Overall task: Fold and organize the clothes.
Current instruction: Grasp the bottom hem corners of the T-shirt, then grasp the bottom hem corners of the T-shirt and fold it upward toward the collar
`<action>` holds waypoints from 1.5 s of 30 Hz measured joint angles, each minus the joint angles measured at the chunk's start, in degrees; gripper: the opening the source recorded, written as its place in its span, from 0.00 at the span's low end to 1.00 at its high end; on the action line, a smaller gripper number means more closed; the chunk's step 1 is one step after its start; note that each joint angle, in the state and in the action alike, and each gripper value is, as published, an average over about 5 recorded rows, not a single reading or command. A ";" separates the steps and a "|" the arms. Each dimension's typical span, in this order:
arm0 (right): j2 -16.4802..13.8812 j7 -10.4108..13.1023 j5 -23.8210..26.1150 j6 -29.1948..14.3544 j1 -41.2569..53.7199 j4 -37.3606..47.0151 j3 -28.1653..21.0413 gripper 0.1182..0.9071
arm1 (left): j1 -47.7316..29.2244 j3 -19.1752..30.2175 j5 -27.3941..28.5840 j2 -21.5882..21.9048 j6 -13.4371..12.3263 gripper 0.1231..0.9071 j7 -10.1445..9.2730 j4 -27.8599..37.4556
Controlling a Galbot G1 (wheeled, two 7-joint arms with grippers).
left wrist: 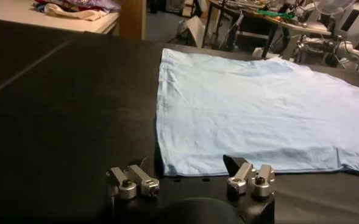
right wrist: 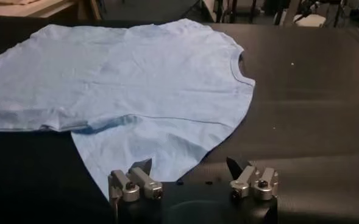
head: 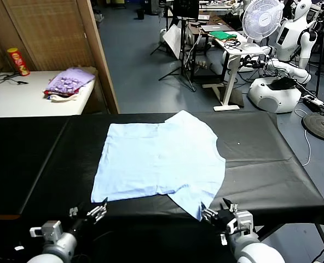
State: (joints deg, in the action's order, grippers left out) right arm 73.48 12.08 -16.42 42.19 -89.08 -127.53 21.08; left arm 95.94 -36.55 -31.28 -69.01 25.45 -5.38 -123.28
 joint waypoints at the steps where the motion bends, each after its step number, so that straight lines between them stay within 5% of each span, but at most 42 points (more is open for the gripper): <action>1: 0.06 0.03 0.02 -0.01 0.02 0.10 -0.03 0.81 | -0.09 0.02 -0.04 -0.03 -0.06 0.86 -0.10 0.10; 8: 0.87 -0.58 1.35 -0.18 -0.05 1.57 -0.86 0.52 | -0.83 0.28 -0.55 -0.07 -0.52 0.79 -0.41 1.72; 14: 1.54 -0.57 2.47 -0.22 -0.79 1.83 -1.63 0.11 | -0.73 0.72 -0.38 -0.07 -0.74 0.39 -0.16 2.49; 17: 1.62 0.08 2.48 -0.21 -1.64 0.92 -1.31 0.00 | -0.24 0.89 -0.37 -0.05 -0.88 0.17 -0.05 2.23; 20: 1.38 0.52 2.43 -0.09 -3.09 -0.85 -0.39 0.00 | 0.52 0.81 -0.33 0.08 -0.97 0.03 -0.18 1.38; 31: -0.14 0.34 0.77 -0.31 -6.37 -6.73 3.28 0.00 | 7.39 -2.70 -1.36 3.06 -2.80 0.01 -1.23 -4.77; 45: -4.77 -7.18 -0.37 -14.72 12.16 8.11 0.91 0.00 | -4.74 0.00 0.97 1.37 -5.85 0.01 -0.94 0.03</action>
State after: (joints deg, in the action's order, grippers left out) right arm 68.71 4.90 -16.79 27.47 -76.91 -119.42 21.99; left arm 91.20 -36.55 -30.30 -67.64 19.60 -6.33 -123.25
